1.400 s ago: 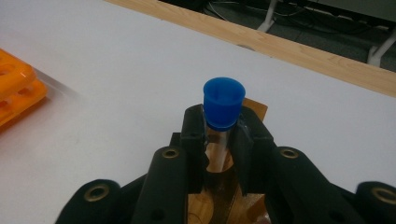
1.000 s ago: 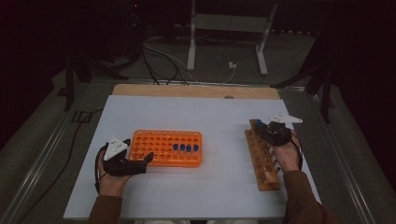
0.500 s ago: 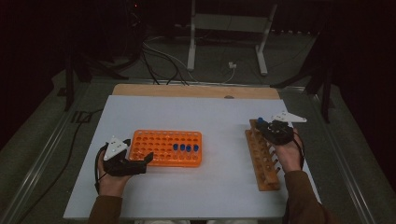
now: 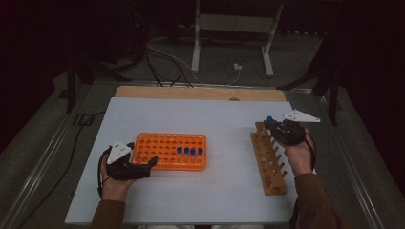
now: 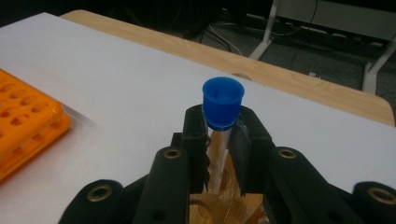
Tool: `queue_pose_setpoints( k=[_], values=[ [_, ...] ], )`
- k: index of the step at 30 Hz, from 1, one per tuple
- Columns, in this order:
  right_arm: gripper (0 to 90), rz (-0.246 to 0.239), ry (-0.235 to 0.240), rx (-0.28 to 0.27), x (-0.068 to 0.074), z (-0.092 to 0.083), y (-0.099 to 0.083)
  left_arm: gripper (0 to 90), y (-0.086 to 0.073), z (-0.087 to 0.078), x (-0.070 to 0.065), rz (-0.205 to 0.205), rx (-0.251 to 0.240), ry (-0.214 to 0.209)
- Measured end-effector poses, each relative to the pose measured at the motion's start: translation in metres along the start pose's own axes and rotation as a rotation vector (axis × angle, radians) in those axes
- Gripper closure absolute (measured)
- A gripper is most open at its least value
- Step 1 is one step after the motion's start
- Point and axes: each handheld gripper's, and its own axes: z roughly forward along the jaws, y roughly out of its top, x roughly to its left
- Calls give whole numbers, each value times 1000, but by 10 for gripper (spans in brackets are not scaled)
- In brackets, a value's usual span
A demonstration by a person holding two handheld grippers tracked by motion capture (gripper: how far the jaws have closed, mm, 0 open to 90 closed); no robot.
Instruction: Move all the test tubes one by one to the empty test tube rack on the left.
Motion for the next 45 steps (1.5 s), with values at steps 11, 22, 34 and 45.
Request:
queue_pose_setpoints(
  k=[11, 22, 34, 45],
  values=[
    [771, -23, 3, -23, 2, -12, 15, 7, 0, 0, 0, -3, -2, 3],
    [771, 3, 43, -47, 3, -18, 19, 7, 0, -1, 0, -3, -3, 5],
    [771, -27, 94, -52, 23, -20, 24, 7, 1, -1, 0, 2, -3, 6],
    [771, -68, 153, -60, 49, -21, 31, 7, 3, -2, -3, 8, -7, 1]
  ],
)
